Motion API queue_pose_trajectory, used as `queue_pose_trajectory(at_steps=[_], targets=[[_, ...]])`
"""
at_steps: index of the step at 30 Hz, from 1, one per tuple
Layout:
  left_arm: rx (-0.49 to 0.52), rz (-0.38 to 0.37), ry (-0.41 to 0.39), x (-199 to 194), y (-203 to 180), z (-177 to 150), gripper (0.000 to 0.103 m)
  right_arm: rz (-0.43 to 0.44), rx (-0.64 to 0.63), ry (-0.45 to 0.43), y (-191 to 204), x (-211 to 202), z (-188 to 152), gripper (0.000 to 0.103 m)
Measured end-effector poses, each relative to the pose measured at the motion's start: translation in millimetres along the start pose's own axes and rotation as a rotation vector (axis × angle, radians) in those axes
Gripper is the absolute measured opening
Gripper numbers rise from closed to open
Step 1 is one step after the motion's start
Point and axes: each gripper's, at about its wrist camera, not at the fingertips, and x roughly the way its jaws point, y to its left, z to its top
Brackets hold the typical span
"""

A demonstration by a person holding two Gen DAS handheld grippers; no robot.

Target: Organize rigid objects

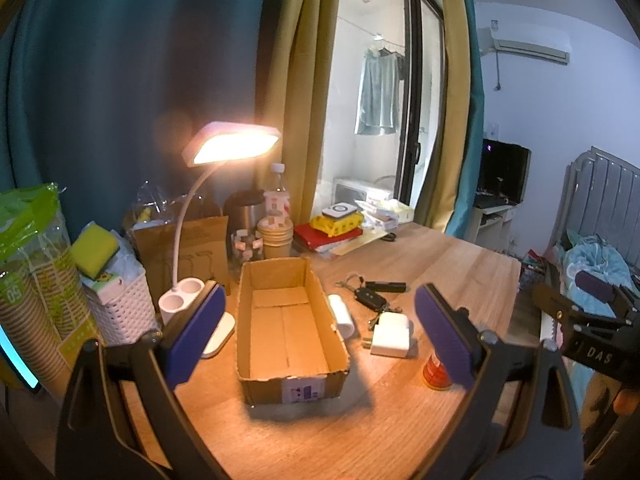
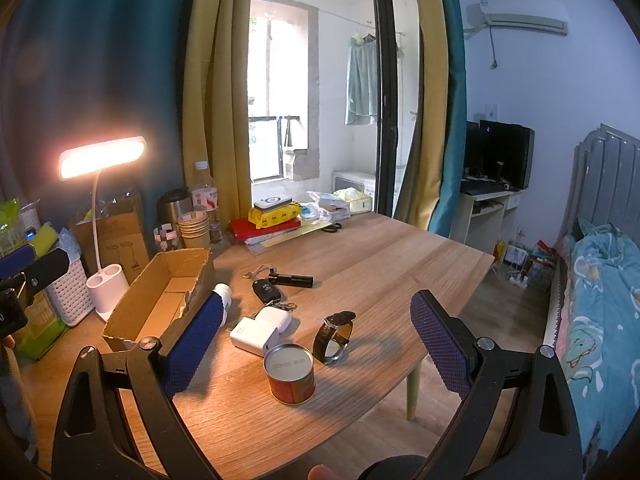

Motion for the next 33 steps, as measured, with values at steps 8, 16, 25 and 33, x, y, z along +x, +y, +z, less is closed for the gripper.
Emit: queue_pose_trajectory(at_steps=[8, 16, 25, 33], targets=[[0.000, 0.000, -0.001, 0.1, 0.4, 0.0, 0.096, 0.000, 0.001, 0.002, -0.3, 0.2, 0.4, 0.097], [0.000, 0.002, -0.002, -0.1, 0.8, 0.0, 0.096, 0.001, 0.002, 0.004, -0.4, 0.6, 0.4, 0.097], [-0.028, 0.049, 0.051, 26.6, 15.9, -2.7, 0.096, 0.009, -0.003, 0.049, 4.6, 22.0, -6.9, 0.097], [-0.075, 0.155, 0.221, 96.2, 59.6, -24.8, 0.096, 0.015, 0.000, 0.131, 4.4, 62.9, -16.5, 0.097]])
